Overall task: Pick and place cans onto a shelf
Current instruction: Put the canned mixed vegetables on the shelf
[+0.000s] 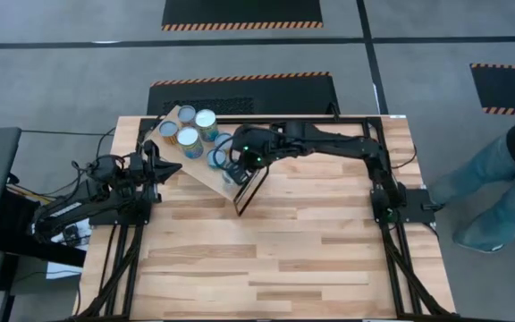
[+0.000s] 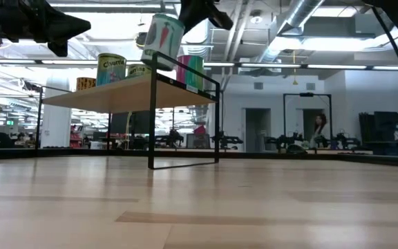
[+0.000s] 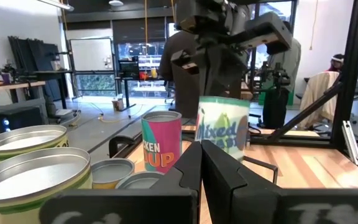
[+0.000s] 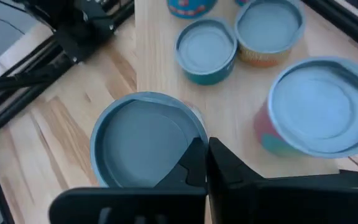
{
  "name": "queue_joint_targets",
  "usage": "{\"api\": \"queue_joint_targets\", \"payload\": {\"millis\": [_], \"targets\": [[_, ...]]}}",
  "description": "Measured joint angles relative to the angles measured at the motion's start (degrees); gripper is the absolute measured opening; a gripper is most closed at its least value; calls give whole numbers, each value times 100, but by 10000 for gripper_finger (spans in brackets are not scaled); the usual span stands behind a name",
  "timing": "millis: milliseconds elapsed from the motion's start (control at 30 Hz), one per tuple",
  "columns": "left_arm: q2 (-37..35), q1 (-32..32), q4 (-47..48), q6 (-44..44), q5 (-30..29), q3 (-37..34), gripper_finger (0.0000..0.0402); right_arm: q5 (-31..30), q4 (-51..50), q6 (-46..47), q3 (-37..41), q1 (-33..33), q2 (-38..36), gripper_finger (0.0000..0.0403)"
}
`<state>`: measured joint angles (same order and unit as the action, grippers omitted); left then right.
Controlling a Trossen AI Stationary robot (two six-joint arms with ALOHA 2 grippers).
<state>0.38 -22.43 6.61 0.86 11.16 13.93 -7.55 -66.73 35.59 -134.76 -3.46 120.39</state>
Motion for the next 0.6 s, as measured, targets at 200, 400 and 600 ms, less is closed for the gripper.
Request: {"api": "queue_joint_targets", "payload": {"millis": [200,400,600], "targets": [[-1,1,-2,0,-2,0,0,-3,-203,141,-6,-12,14,8],[1,-1,-2,0,0,0,0,-26,-211,290,-13,-41,199,8],[-1,1,-4,0,0,0,0,-32,-132,233,-14,-81,356,14]]}}
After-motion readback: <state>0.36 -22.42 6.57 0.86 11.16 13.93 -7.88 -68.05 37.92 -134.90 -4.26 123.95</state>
